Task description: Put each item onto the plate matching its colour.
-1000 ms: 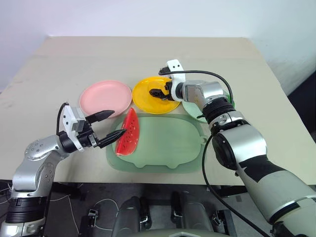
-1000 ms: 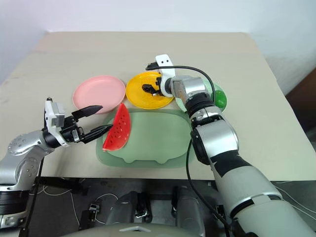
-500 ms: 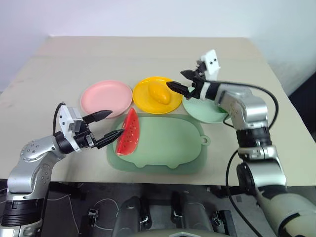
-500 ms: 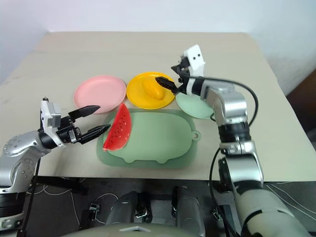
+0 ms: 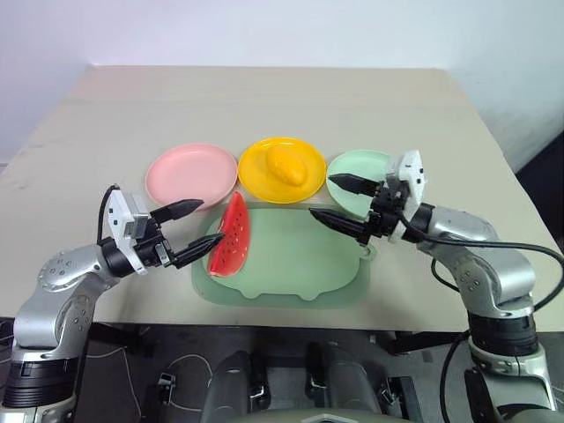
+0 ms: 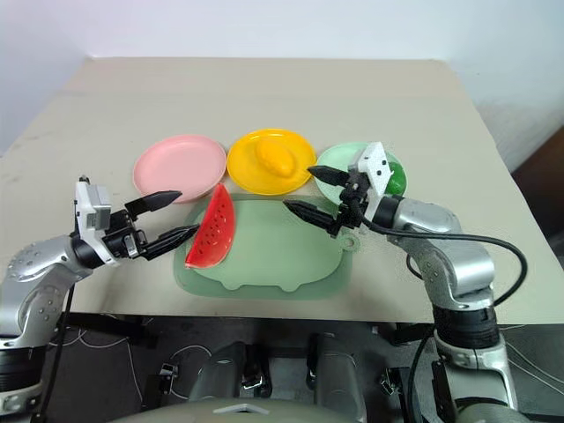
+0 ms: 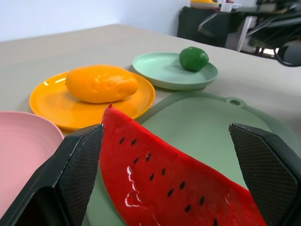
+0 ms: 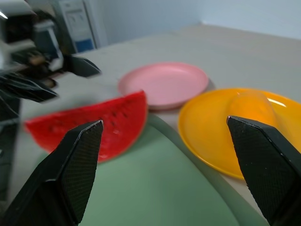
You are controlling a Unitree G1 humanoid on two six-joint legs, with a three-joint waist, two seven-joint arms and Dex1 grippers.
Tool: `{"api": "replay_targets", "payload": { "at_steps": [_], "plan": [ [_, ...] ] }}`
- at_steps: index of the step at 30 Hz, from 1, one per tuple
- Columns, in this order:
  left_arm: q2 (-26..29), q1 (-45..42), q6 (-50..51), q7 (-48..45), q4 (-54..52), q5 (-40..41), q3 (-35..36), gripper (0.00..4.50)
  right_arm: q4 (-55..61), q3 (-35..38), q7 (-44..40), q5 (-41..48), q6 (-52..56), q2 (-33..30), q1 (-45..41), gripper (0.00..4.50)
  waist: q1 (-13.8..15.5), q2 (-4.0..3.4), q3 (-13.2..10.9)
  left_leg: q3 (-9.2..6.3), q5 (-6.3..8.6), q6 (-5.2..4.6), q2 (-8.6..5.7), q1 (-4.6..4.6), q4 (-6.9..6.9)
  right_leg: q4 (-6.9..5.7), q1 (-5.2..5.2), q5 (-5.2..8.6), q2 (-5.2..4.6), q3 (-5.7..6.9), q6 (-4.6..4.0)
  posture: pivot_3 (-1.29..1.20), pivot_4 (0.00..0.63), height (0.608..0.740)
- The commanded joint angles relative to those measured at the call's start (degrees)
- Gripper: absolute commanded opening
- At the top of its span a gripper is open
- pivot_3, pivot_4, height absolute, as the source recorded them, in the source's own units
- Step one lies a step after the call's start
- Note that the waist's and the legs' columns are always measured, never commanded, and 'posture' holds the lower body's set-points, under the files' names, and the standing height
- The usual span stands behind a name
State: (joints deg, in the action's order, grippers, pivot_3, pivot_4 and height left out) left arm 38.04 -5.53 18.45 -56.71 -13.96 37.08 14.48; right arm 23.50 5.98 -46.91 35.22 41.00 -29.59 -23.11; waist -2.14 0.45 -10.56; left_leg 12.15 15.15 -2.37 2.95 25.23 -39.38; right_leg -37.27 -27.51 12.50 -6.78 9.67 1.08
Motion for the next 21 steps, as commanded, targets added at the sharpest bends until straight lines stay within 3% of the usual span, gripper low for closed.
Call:
{"api": "replay_targets", "payload": {
  "at_steps": [1,11,16,21],
  "plan": [
    [0.08,-0.83,0.10,0.59,-2.02,1.34,1.24,4.50,3.67,1.63,0.95,3.42,1.26,-1.17,0.16,4.47,0.02,0.00,0.00,-0.01,0.00,0.00,0.00,0.00,0.00,0.02,0.01,0.00,0.00,0.01,0.00,0.00,0.150,0.696],
    [1.37,-2.06,9.43,6.59,-9.27,6.40,1.49,4.50,5.22,-0.28,4.33,4.16,2.80,-1.85,0.35,4.47,0.52,0.01,0.00,-0.03,0.00,-0.01,-0.02,0.00,-0.01,0.05,0.06,0.00,0.01,0.02,0.00,0.00,0.150,0.696],
    [2.96,-0.59,16.73,15.85,-13.75,5.01,2.04,4.50,5.87,1.01,4.13,6.77,3.16,-2.77,-0.19,4.47,1.20,0.01,0.00,-0.03,-0.01,-0.02,-0.01,-0.05,-0.01,0.04,0.10,-0.01,0.03,0.02,0.01,0.00,0.150,0.696],
    [2.01,-2.50,26.39,26.32,-18.69,11.98,3.50,4.50,8.03,-0.22,3.37,7.25,3.42,-5.55,1.48,4.47,1.63,0.04,0.00,-0.10,0.00,-0.02,-0.02,-0.09,-0.08,0.06,0.22,0.00,0.01,0.03,0.01,0.00,0.150,0.696]
  ]
}}
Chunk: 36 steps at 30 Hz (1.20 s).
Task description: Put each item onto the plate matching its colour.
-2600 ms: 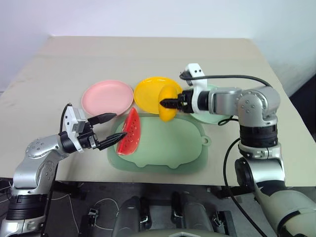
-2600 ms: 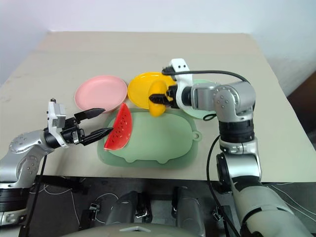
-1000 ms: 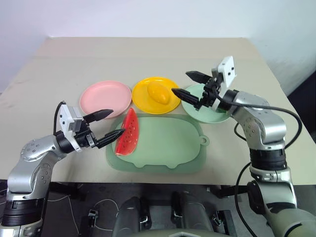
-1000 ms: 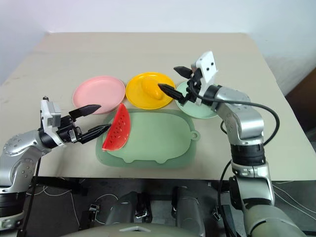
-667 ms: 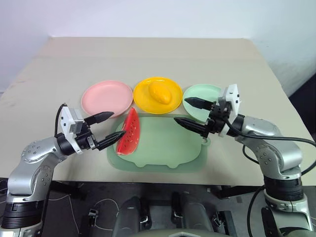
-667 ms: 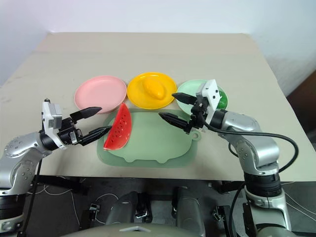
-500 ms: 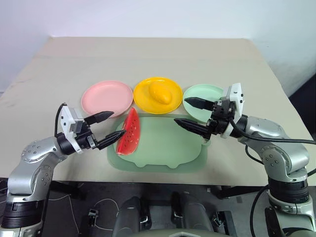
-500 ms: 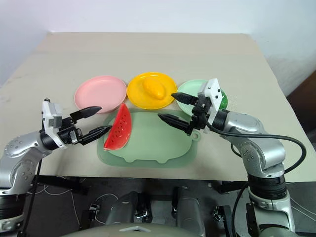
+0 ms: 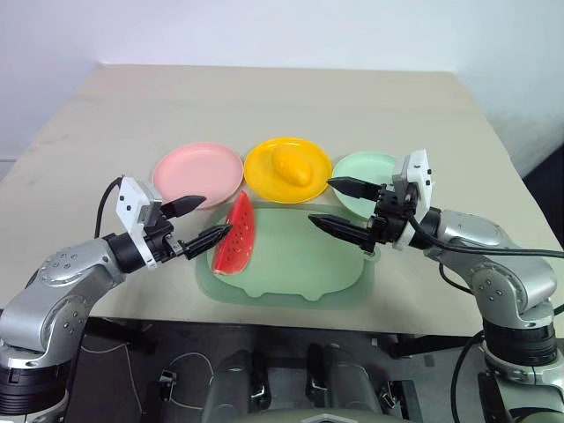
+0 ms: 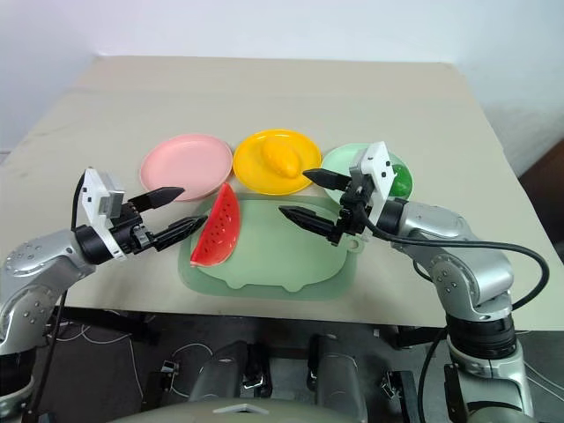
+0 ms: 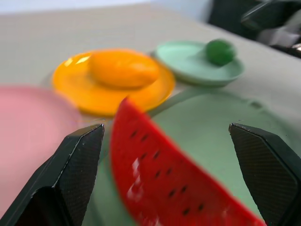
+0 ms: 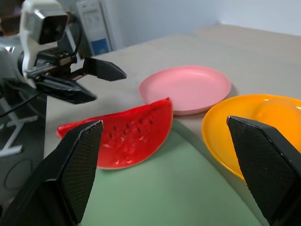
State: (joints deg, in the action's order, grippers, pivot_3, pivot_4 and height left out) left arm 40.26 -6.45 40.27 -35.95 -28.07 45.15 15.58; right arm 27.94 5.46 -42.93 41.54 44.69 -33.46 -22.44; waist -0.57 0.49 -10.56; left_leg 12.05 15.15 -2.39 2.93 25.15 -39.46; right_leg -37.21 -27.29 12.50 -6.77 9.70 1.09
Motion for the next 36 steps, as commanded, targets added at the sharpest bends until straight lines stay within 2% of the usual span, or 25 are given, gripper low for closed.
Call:
{"api": "replay_targets", "payload": {
  "at_steps": [1,10,13,21,27,36],
  "plan": [
    [-0.28,-1.96,6.44,7.80,-5.32,4.59,2.27,4.50,4.14,-0.20,-0.63,0.68,-0.29,-2.09,1.45,4.47,0.09,0.00,0.00,-0.01,0.00,0.00,-0.01,0.00,-0.02,0.00,0.02,0.00,0.00,0.00,0.00,0.00,0.150,0.696],
    [-3.45,-7.00,16.50,22.43,-9.08,5.59,-1.22,4.50,3.19,-1.11,-0.22,0.11,-2.04,-2.35,3.18,4.47,0.11,0.03,0.02,-0.07,0.01,-0.01,-0.01,-0.02,-0.08,-0.02,0.11,0.00,0.03,0.02,0.01,0.00,0.150,0.696],
    [-4.79,-7.84,21.32,26.28,-9.76,8.89,-0.82,4.50,2.70,-1.15,-0.45,-0.18,-2.65,-2.40,3.40,4.47,0.06,0.05,0.01,-0.07,0.01,-0.02,-0.02,-0.02,-0.13,-0.02,0.14,0.00,0.03,0.02,0.01,0.00,0.150,0.696],
    [-7.21,-9.21,30.69,34.71,-10.64,11.37,-2.37,4.50,2.04,-0.75,-0.66,-0.80,-4.77,-2.04,5.07,4.47,0.09,0.07,0.00,-0.11,0.01,-0.02,-0.01,-0.02,-0.22,-0.10,0.17,0.00,0.04,0.03,0.02,0.00,0.150,0.696],
    [-6.39,-10.98,36.03,37.07,-8.91,9.31,-4.34,4.50,1.28,-1.20,-0.45,-1.42,-5.99,-2.10,5.20,4.47,0.08,0.07,0.00,-0.13,0.02,-0.02,-0.01,-0.02,-0.30,-0.12,0.19,0.00,0.04,0.03,0.02,0.00,0.150,0.696],
    [-7.72,-13.53,38.16,36.52,-6.36,5.27,-7.55,4.50,1.32,-1.68,1.06,-2.13,-5.95,-1.28,4.71,4.47,0.12,0.08,0.00,-0.15,0.02,-0.02,-0.01,0.00,-0.32,-0.13,0.18,0.00,0.03,0.04,0.00,0.00,0.150,0.696]
  ]
}}
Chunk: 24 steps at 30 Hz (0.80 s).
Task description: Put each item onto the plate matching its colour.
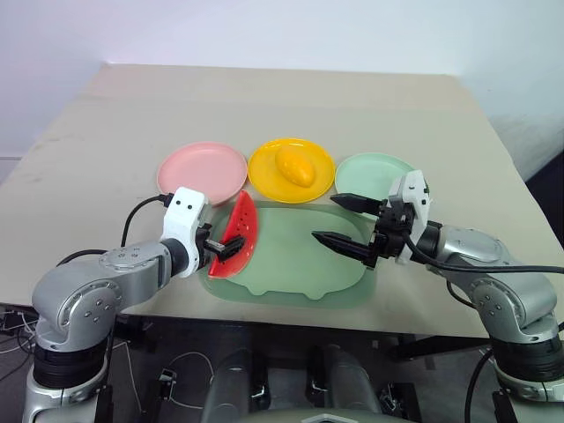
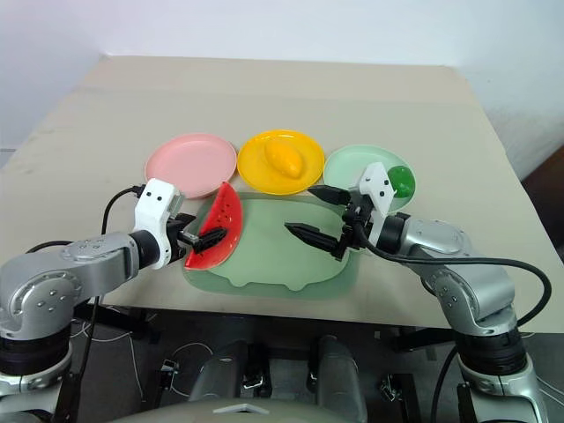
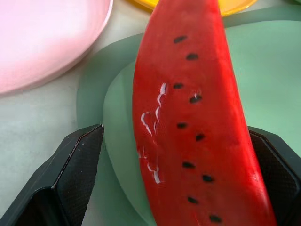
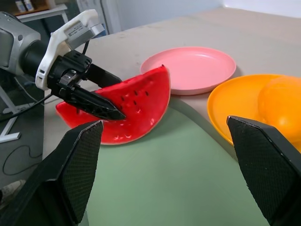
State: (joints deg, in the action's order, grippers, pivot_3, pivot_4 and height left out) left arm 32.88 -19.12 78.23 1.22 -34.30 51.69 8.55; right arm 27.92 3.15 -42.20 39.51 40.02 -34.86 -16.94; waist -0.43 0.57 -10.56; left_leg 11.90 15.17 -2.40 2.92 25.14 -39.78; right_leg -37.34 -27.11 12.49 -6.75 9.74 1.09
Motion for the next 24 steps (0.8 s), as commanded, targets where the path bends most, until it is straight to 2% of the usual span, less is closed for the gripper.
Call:
{"api": "replay_targets", "payload": {
  "at_steps": [1,3,6,12,18,24],
  "plan": [
    [-0.44,-0.91,0.48,-0.86,-0.11,-1.37,-0.55,4.50,1.42,0.73,0.39,-0.06,-1.32,0.07,-0.71,4.47,-0.02,0.00,0.00,0.00,0.00,0.00,0.00,0.00,0.00,0.00,0.00,0.00,0.00,0.00,0.00,0.00,0.150,0.696],
    [-0.42,-1.10,0.44,-1.37,0.12,-1.98,-0.72,4.50,1.45,0.77,0.67,-0.05,-1.28,0.07,-0.92,4.47,-0.01,0.00,0.00,0.00,0.00,0.00,0.00,0.00,0.00,0.00,0.00,0.00,0.00,0.00,0.00,0.00,0.150,0.696],
    [-0.35,-1.24,0.41,-2.42,0.47,-3.12,-1.13,3.92,1.55,0.78,1.28,0.00,-0.86,0.01,-1.53,4.50,-0.02,0.00,0.00,0.00,0.00,0.00,0.00,0.00,0.00,0.00,-0.01,0.00,-0.01,0.00,0.00,0.00,0.150,0.696],
    [-0.68,-2.14,-0.08,-4.04,1.22,-4.99,-0.93,2.20,2.38,0.69,2.90,0.88,0.76,-0.05,-2.93,4.50,0.04,0.00,0.00,-0.01,0.00,0.00,0.00,0.00,-0.02,0.00,0.00,0.00,-0.02,0.00,-0.01,0.00,0.150,0.696],
    [-0.66,-5.60,0.78,-4.22,1.03,-6.34,1.61,2.09,2.45,0.57,3.62,1.03,1.55,-0.08,-3.50,4.50,0.06,0.01,0.00,-0.02,0.00,0.00,0.00,0.05,-0.04,-0.02,-0.03,0.00,-0.02,0.01,-0.01,0.00,0.150,0.696],
    [1.25,-15.22,2.79,-3.99,4.70,-8.46,5.87,2.09,2.09,0.92,3.12,1.33,1.33,-0.09,-3.66,4.50,0.10,0.03,-0.01,-0.14,0.00,-0.01,0.00,0.18,-0.16,-0.06,-0.06,0.00,-0.01,0.13,0.00,0.00,0.150,0.696]
  ]
}}
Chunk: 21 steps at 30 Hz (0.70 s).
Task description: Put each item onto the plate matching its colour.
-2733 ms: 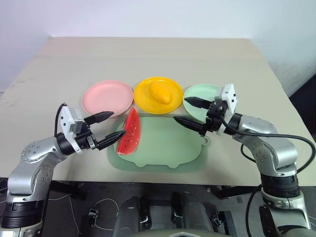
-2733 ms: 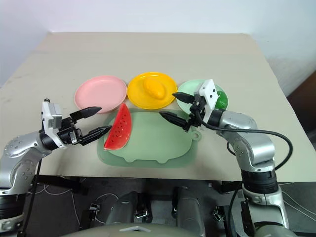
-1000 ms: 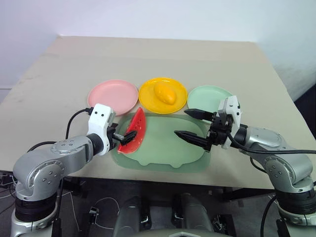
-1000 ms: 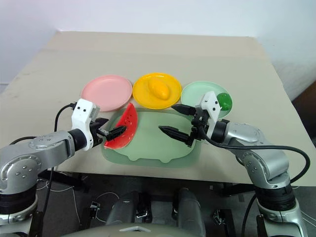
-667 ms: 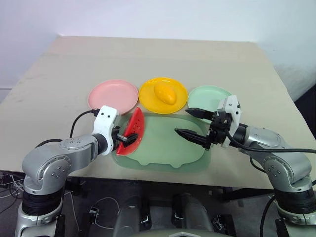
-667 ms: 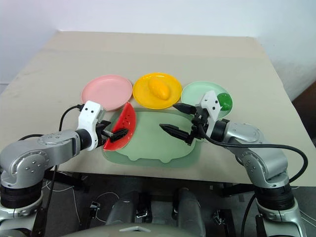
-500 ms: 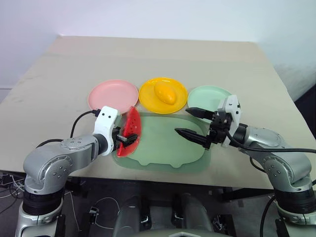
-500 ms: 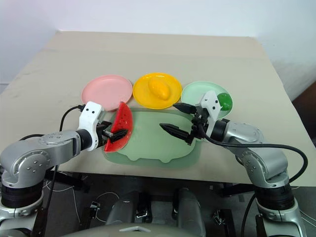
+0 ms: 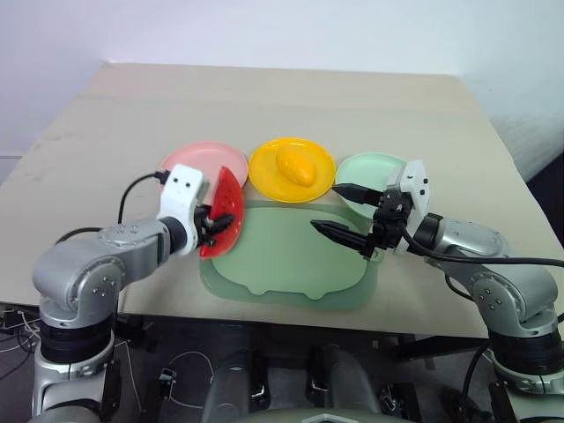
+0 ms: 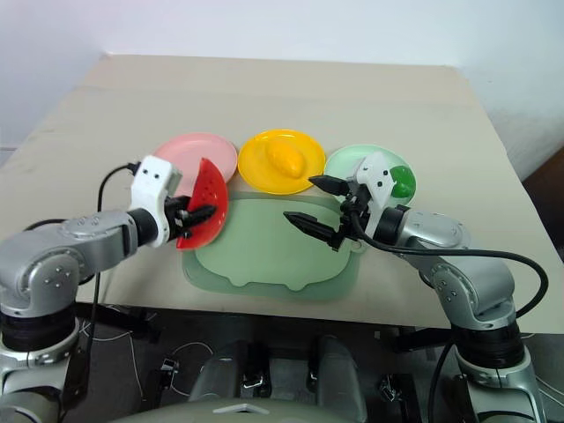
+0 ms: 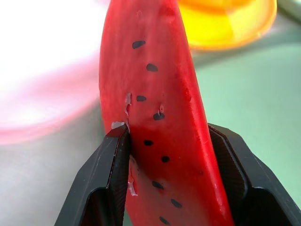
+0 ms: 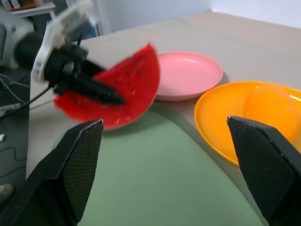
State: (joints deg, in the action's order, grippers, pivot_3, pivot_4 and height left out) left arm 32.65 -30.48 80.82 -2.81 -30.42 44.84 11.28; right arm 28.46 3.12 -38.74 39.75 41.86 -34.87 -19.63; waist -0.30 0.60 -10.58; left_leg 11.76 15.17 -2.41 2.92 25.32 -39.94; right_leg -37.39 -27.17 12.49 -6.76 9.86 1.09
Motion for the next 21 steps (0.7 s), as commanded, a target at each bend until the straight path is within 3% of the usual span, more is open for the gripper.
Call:
{"api": "replay_targets", "payload": {
  "at_steps": [1,6,15,21],
  "plan": [
    [1.94,-5.38,-0.29,-0.40,2.65,-2.24,3.40,2.09,1.44,0.86,-0.39,0.99,-0.63,0.01,-0.97,4.50,-0.09,0.00,0.00,0.00,0.00,0.00,0.00,0.00,0.00,0.00,0.00,0.00,0.00,0.00,0.01,0.00,0.150,0.696],
    [5.17,-10.49,-10.66,-4.04,15.09,-10.21,-1.54,2.09,0.86,0.10,-0.11,0.57,-0.89,0.85,-1.52,4.50,-0.17,0.00,0.00,0.01,0.00,-0.01,0.00,-0.01,-0.01,-0.06,0.00,0.00,0.02,0.02,0.01,0.00,0.150,0.696],
    [1.42,-13.69,-34.23,-10.90,40.03,-23.96,-8.84,2.09,-0.65,0.12,-0.67,-0.43,-1.49,0.59,-2.21,4.50,-0.10,0.03,-0.02,0.02,0.01,-0.01,-0.01,0.03,-0.04,-0.06,-0.04,0.00,-0.02,0.03,0.00,0.00,0.150,0.696],
    [-1.41,-15.81,-40.04,-13.80,50.15,-26.87,-8.31,2.09,-1.35,0.27,-1.23,-1.04,-2.28,0.31,-1.85,4.50,-0.32,0.07,-0.04,0.02,0.00,-0.05,0.01,0.06,-0.04,-0.08,-0.09,-0.01,-0.01,0.03,0.01,0.00,0.150,0.696]
  ]
}}
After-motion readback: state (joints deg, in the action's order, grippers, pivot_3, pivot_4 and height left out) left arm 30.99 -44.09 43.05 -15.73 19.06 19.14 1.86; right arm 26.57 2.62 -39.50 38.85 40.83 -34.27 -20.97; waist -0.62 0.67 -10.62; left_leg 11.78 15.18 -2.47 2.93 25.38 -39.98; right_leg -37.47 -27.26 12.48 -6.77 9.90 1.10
